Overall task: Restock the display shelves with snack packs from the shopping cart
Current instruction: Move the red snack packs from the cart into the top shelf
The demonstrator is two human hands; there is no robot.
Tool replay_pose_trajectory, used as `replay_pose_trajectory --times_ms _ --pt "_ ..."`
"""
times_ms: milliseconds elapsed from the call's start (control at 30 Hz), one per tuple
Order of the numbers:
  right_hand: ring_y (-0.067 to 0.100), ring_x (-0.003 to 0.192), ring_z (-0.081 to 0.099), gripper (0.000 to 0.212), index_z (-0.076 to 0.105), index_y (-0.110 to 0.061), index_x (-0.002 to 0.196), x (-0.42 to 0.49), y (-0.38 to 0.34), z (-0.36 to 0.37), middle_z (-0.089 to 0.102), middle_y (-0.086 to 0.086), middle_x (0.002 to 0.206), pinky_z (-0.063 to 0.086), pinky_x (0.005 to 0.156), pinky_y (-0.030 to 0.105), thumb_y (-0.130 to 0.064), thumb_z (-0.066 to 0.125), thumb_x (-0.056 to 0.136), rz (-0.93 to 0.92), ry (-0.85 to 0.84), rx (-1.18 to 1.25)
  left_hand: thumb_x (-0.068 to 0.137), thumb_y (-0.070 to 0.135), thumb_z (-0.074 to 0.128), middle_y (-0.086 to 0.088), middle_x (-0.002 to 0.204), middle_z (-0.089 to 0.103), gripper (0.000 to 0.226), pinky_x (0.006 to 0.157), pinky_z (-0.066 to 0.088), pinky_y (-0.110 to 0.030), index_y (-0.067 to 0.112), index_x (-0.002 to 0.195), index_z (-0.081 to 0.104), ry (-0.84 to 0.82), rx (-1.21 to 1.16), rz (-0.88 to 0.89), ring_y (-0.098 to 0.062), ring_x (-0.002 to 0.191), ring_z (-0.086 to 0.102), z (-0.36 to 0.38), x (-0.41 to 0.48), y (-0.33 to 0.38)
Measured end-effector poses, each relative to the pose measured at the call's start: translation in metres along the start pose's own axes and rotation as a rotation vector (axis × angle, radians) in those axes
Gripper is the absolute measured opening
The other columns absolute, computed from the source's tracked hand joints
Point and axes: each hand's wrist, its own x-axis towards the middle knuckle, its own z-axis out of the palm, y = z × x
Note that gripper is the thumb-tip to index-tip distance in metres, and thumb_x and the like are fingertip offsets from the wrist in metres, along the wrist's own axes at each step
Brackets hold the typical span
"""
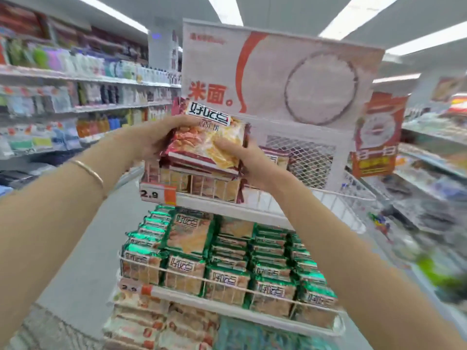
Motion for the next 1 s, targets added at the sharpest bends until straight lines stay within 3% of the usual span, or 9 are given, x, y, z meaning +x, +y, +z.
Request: replay_pose_trajectory --times_ms 133,233,333,433,500,600,767,900,1000 --pt "0.026 0.105 0.071 0.060 0.055 -0.023 0.120 -0.018 -0.016 -0.091 0.075 0.002 0.110 0.054 0.097 0.049 -0.021 0.088 0.070 -0.106 0.051 0.056 0.079 0.033 0.077 0.006 0.055 0.065 0.023 0.046 0.048 -0.017 0.019 0.068 0.063 -0.001 0.040 0.075 -0.007 0.044 0.060 0.076 0.059 0.015" --pt "0.018 0.104 0.072 0.078 0.045 -0.018 0.134 -0.018 -0.007 -0.142 0.071 0.002 0.118 0.057 0.094 0.041 -0.019 0.089 0.070 -0.146 0.189 -0.018 0.085 0.033 0.073 0.010 0.054 0.061 0.021 0.054 0.045 -0.020 0.019 0.075 0.062 -0.004 0.185 0.146 -0.006 0.047 0.057 0.112 0.102 0.013" --pt "0.016 0.119 0.063 0.122 0.026 -0.019 0.152 -0.009 0.018 -0.177 0.060 0.000 0.138 0.051 0.103 0.038 -0.044 0.096 0.055 -0.128 0.259 -0.173 0.080 0.027 0.081 0.004 0.079 0.073 0.024 0.084 0.053 -0.033 0.016 0.095 0.067 0.069 0.369 0.240 -0.017 0.081 0.070 0.129 0.138 0.005" --pt "0.015 0.129 0.051 0.137 -0.001 -0.016 0.159 0.005 0.051 -0.194 0.044 0.000 0.152 0.043 0.109 0.035 -0.048 0.092 0.064 0.028 0.131 -0.347 0.071 0.021 0.090 0.000 0.128 0.064 0.085 0.101 0.045 -0.028 0.019 0.145 0.047 0.063 0.606 0.180 -0.022 0.121 0.059 0.138 0.158 -0.006" --pt "0.016 0.134 0.046 0.133 0.015 -0.014 0.158 0.019 0.071 -0.199 0.038 -0.002 0.156 0.039 0.113 0.040 -0.060 0.091 0.059 0.235 -0.068 -0.401 0.067 0.024 0.092 0.000 0.157 0.037 0.115 0.114 0.032 -0.033 0.024 0.158 0.022 0.050 0.933 0.129 -0.022 0.141 0.039 0.135 0.169 -0.016" --pt "0.018 0.130 0.054 0.113 0.044 -0.027 0.145 0.054 0.102 -0.210 0.047 -0.003 0.151 0.050 0.103 0.041 -0.070 0.089 0.051 0.353 -0.242 -0.484 0.069 0.034 0.090 0.000 0.163 0.026 0.112 0.120 0.026 -0.046 0.033 0.158 0.021 0.030 1.338 0.042 -0.026 0.147 0.029 0.126 0.178 -0.031" --pt "0.018 0.106 0.062 0.065 0.055 -0.011 0.127 0.041 0.068 -0.196 0.065 0.004 0.124 0.047 0.108 0.046 -0.037 0.086 0.076 0.347 -0.207 -0.439 0.077 0.040 0.083 0.002 0.168 -0.005 0.107 0.123 0.014 -0.051 0.043 0.157 0.012 -0.018 1.312 -0.032 -0.026 0.153 0.009 0.119 0.178 -0.029" --pt "0.025 0.144 0.029 0.124 -0.006 -0.031 0.158 0.038 0.046 -0.203 0.016 0.004 0.165 0.026 0.119 0.049 -0.054 0.081 0.074 0.065 -0.064 -0.688 0.073 0.075 0.067 0.007 0.166 -0.015 0.109 0.118 0.007 -0.067 0.056 0.152 -0.004 0.020 1.435 -0.043 -0.027 0.154 0.006 0.099 0.176 -0.037" --pt "0.025 0.154 -0.012 0.118 -0.017 -0.051 0.151 0.047 0.057 -0.186 -0.016 -0.005 0.166 0.008 0.121 0.062 -0.064 0.073 0.077 -0.121 -0.263 -1.150 0.066 0.086 0.060 0.011 0.166 -0.015 0.113 0.117 0.015 -0.067 0.059 0.149 -0.012 -0.017 1.549 -0.068 -0.026 0.154 0.004 0.092 0.179 -0.053"
